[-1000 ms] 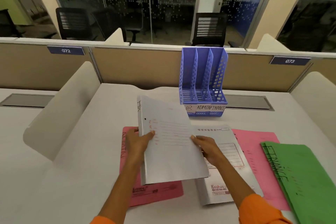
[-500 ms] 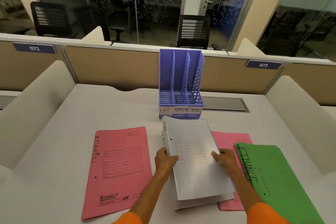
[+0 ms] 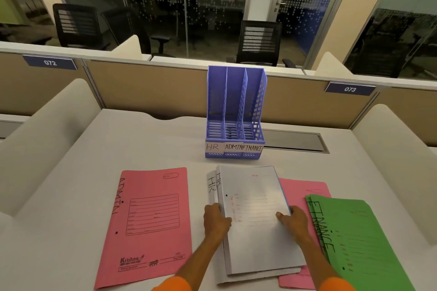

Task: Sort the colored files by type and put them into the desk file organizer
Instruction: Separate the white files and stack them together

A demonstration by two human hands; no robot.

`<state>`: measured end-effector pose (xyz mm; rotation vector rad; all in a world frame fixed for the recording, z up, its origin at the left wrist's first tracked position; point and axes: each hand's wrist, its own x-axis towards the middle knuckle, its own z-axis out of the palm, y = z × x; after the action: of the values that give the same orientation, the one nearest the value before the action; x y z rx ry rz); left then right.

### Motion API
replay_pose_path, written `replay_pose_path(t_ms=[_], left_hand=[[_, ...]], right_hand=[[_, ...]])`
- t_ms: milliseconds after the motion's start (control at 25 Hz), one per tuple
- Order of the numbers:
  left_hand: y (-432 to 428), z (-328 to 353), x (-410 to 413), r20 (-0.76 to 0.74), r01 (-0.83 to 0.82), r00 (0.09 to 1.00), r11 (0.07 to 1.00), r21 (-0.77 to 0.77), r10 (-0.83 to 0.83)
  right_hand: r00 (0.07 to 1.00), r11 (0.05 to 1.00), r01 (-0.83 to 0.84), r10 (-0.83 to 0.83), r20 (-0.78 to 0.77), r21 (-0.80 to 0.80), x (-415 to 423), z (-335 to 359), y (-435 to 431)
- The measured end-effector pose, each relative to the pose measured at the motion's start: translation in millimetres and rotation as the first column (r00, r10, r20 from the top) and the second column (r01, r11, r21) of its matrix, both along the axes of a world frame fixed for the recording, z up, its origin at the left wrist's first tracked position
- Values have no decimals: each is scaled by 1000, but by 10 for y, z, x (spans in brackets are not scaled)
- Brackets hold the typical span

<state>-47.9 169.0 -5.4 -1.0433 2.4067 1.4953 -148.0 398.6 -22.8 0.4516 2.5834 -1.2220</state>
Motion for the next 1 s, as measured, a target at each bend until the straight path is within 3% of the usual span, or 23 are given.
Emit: replay_pose_path(t_ms=[160, 360, 480, 680, 840, 1000], left_hand=[[-79, 89, 21, 101, -47, 993, 994, -94, 56], [-137, 32, -8, 196, -161, 971, 981, 108, 137], [-142, -3, -52, 184, -178, 972, 969, 170, 147], [-151, -73, -56, 143, -225, 973, 869, 441, 180], [-264, -135, -30, 67, -229, 971, 829, 511, 227], [-642, -151, 40, 18, -269, 955, 836, 478, 297]], right_hand=[[1000, 998, 28, -27, -13, 52, 6, 28, -20], [1000, 991, 31, -31, -4, 130, 12, -16, 26], [999, 999, 26, -27, 36, 29, 25, 58, 26], [998, 999, 33, -33, 47, -2, 34, 48, 41], [998, 999, 25, -24, 50, -20, 54, 63, -37], [999, 996, -3, 6, 33, -88, 124, 135, -373]])
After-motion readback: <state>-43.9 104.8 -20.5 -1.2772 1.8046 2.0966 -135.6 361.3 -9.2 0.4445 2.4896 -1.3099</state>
